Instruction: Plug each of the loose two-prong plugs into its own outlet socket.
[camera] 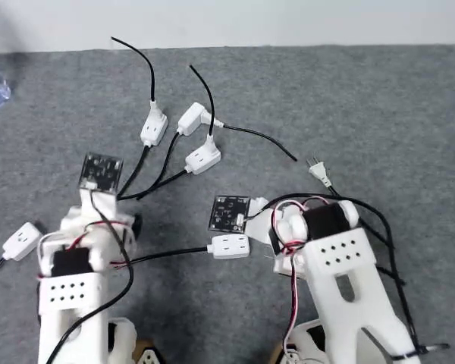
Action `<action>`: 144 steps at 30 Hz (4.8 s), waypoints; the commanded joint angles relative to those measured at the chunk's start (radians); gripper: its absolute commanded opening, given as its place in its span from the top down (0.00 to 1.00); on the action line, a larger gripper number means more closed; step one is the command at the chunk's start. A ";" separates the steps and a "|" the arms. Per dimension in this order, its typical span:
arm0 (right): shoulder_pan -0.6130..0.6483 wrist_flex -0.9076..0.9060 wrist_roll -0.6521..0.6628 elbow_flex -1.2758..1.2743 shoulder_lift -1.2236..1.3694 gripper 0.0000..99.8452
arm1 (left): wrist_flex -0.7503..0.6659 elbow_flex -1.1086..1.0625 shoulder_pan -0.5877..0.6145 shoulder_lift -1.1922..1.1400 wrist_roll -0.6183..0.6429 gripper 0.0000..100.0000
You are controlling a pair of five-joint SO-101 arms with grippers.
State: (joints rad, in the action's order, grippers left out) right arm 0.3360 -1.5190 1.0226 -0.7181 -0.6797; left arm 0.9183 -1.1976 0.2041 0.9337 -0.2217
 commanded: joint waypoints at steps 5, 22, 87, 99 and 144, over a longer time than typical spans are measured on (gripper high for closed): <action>0.004 -0.013 -0.236 0.058 -0.041 0.99 | -0.003 0.084 -0.253 0.043 0.440 0.68; -0.002 0.101 -0.367 0.052 -0.019 0.99 | 0.018 -0.387 -0.660 0.792 0.875 0.64; 0.260 -0.136 -0.430 0.305 -0.153 0.99 | 0.043 -0.470 -0.718 0.887 0.855 0.63; 0.205 -0.114 -0.387 0.278 -0.085 0.99 | 0.048 -0.377 -0.345 0.887 0.853 0.63; 0.163 0.127 0.089 0.451 0.627 0.99 | 0.301 -0.486 0.157 0.887 0.568 0.63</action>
State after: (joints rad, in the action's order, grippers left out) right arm 0.5155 -1.4085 1.1224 -0.2931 -0.0491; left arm 1.2114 -1.6916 0.3529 1.8082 0.3567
